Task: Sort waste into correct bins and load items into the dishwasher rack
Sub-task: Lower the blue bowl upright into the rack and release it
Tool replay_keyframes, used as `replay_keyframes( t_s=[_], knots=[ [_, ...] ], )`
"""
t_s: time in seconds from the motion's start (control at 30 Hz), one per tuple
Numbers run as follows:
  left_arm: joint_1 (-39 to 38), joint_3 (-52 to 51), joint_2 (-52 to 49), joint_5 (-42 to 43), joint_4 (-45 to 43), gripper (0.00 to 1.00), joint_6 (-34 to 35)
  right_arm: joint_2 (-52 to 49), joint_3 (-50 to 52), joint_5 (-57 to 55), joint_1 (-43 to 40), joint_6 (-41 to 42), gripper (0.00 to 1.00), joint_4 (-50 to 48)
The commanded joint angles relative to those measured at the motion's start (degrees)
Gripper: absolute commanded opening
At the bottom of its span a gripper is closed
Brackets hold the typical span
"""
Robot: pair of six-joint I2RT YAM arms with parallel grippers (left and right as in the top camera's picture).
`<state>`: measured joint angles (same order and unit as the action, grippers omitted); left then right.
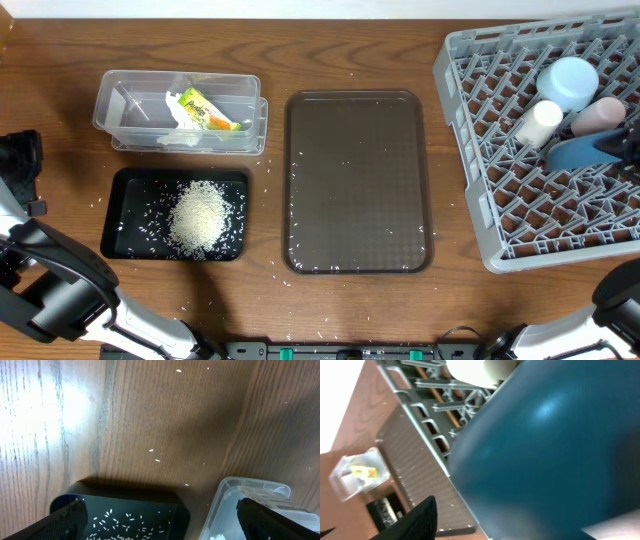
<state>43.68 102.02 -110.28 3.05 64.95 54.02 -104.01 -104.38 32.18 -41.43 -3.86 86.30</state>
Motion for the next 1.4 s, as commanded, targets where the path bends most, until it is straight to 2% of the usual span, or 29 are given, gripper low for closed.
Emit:
replay_keyframes(
  t_s=[0.0, 0.4, 0.83, 0.93, 1.13, 1.2, 1.27, 1.37],
  knots=[
    [0.17, 0.20, -0.17, -0.31, 0.37, 0.98, 0.09, 2.97, 0.07, -4.66, 0.79, 2.16, 0.56, 0.28],
    [0.17, 0.20, -0.20, -0.31, 0.35, 0.98, 0.09, 5.33, 0.09, -10.38, 3.39, 5.38, 0.57, 0.76],
    [0.17, 0.20, -0.20, -0.31, 0.37, 0.98, 0.09, 5.33, 0.09, -9.66, 5.16, 5.51, 0.54, -0.13],
    [0.17, 0.20, -0.20, -0.31, 0.37, 0.98, 0.09, 5.33, 0.09, -9.70, 8.96, 5.29, 0.53, -0.24],
    [0.17, 0.20, -0.20, -0.31, 0.37, 0.98, 0.09, 5.20, 0.39, -16.61, 24.41, 5.92, 0.54, -5.64],
    [0.17, 0.20, -0.20, -0.31, 0.37, 0.98, 0.09, 4.98, 0.79, -22.77, 29.59, 8.48, 0.58, -8.41],
    [0.17, 0.20, -0.20, -0.31, 0.37, 0.98, 0.09, 4.52, 1.40, -28.11, 33.68, 10.01, 0.67, -10.71],
    [0.17, 0.20, -0.17, -0.31, 0.35, 0.98, 0.09, 3.39, 3.10, -32.65, 39.17, 9.99, 0.70, -15.10]
  ],
)
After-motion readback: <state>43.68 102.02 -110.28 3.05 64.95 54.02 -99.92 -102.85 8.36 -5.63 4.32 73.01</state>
